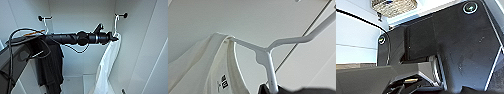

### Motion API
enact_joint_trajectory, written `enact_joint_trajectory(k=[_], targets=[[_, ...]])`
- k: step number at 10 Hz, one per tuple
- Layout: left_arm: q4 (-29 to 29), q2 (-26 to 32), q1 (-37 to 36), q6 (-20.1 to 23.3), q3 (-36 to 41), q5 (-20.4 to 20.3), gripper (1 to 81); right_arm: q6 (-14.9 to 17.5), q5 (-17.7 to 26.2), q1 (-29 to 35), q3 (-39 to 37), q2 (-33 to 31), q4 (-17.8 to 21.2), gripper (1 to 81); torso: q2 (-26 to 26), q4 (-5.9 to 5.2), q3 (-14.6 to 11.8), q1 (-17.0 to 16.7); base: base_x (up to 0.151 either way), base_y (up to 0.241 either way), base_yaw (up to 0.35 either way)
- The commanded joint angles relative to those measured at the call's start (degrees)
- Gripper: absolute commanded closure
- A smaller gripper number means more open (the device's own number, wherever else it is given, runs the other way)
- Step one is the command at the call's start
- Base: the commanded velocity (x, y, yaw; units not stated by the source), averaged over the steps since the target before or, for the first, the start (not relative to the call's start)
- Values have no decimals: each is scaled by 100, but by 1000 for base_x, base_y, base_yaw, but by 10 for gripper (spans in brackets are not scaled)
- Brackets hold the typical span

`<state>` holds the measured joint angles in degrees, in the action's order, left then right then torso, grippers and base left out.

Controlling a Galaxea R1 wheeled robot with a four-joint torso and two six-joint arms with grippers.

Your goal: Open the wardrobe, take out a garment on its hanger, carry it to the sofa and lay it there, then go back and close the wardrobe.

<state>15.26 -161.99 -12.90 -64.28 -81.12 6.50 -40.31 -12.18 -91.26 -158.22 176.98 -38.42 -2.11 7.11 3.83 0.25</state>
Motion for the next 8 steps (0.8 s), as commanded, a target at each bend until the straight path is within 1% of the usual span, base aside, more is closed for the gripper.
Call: enact_joint_trajectory(k=[1,2,3,5,8], targets=[[258,-228,-728,126,-9,-289,811,15,163,217,12,24,-7,10,0,0,0,0,0,0,0],[249,-352,-648,126,-27,-298,811,15,163,217,12,15,2,10,0,0,0,0,0,0,0],[249,-431,-534,118,-36,-428,811,15,154,217,12,15,-7,10,0,0,2,0,0,0,0],[240,-335,-253,126,-1,-887,811,15,163,209,12,15,-7,10,0,0,0,0,0,0,0],[240,-141,-138,126,78,-1019,811,15,163,208,12,15,-7,10,0,0,0,-2,0,0,0]])
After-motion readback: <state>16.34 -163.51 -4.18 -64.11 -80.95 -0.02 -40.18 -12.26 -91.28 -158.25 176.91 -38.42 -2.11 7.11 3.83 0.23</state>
